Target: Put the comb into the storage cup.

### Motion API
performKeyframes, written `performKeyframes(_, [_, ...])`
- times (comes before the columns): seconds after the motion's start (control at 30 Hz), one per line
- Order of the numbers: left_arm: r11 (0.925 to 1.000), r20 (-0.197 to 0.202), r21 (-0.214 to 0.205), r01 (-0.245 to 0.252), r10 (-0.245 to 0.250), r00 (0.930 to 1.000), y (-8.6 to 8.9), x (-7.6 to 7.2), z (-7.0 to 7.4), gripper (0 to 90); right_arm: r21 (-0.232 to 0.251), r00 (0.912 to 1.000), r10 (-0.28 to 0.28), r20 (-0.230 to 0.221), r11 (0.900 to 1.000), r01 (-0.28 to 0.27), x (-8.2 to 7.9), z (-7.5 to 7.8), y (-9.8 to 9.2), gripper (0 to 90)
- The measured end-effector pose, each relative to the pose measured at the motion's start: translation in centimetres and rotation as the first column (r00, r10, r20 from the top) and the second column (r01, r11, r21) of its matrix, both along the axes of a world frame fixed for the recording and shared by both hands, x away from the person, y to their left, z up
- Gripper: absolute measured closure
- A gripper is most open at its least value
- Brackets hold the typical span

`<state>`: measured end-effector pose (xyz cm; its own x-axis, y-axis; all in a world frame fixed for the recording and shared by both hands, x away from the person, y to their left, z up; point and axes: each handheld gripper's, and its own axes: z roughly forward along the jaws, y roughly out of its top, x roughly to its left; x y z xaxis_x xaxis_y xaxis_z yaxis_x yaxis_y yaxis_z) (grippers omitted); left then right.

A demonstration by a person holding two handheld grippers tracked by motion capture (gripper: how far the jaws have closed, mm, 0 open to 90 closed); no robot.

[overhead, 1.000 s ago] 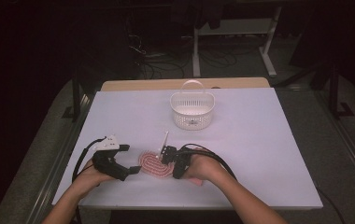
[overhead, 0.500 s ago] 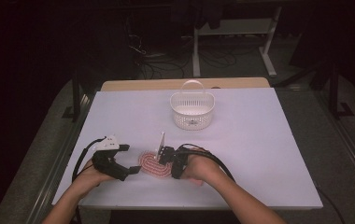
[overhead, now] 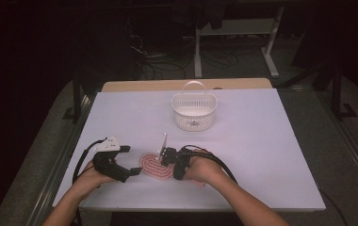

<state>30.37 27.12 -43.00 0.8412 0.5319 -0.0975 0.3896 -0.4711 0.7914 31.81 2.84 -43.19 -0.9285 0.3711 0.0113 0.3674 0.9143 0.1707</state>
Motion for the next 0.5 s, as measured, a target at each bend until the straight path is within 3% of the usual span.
performKeyframes(0.5, [1.0000, 0.000, -0.001, 0.000, 0.000, 1.0000, 0.1, 0.0, 0.0, 0.0, 0.057, 0.9998, -0.015, -0.010, 0.9982, 0.016, 0.3, 0.2, -1.2, 68.9])
